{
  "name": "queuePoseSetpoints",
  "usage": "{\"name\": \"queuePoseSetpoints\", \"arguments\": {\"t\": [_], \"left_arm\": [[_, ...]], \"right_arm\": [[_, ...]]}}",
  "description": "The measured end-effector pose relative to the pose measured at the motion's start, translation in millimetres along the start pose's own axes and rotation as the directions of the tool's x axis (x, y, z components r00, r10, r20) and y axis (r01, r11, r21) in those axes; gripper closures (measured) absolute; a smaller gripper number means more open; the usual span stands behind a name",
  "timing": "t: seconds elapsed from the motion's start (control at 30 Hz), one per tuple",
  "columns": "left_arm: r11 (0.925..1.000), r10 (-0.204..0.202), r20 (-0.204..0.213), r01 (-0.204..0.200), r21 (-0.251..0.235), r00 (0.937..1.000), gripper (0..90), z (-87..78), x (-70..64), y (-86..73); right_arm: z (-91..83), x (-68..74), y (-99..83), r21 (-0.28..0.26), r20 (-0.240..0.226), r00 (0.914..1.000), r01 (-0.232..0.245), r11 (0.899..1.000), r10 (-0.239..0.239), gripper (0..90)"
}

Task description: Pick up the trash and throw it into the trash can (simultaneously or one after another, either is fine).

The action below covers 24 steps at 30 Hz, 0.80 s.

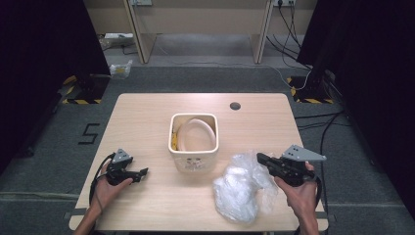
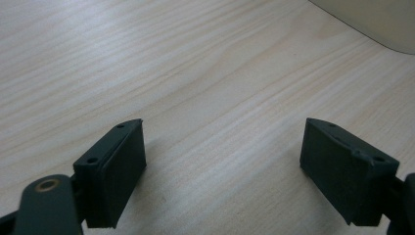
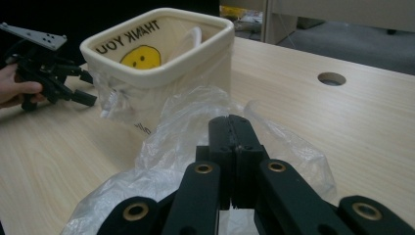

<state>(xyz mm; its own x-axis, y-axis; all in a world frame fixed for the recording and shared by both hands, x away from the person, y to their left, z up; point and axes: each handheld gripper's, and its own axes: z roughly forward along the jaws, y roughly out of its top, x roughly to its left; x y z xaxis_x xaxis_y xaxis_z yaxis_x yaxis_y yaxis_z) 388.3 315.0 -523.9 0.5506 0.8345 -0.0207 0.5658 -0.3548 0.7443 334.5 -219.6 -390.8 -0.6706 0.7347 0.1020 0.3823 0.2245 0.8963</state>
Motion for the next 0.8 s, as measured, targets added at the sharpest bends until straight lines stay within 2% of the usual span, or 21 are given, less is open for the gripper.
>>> {"name": "queuePoseSetpoints", "arguments": {"t": [0.27,0.43,0.8], "left_arm": [[1.0,0.001,0.0,-0.001,0.0,1.0,16.1,0.0,0.1,0.0],[1.0,0.0,0.0,0.0,0.0,1.0,16.2,0.0,0.0,0.0],[1.0,0.0,-0.001,0.0,-0.002,1.0,16.1,0.1,-0.1,-0.1]], "right_arm": [[16.6,2.9,18.2,0.003,-0.031,0.9993,0.02,1.0,-0.02,89.8],[32.8,6.7,36.7,0.011,-0.053,0.9973,0.051,0.999,-0.051,89.8],[54.1,12.2,63.8,0.002,-0.095,0.9929,0.072,0.997,-0.071,89.8]]}}
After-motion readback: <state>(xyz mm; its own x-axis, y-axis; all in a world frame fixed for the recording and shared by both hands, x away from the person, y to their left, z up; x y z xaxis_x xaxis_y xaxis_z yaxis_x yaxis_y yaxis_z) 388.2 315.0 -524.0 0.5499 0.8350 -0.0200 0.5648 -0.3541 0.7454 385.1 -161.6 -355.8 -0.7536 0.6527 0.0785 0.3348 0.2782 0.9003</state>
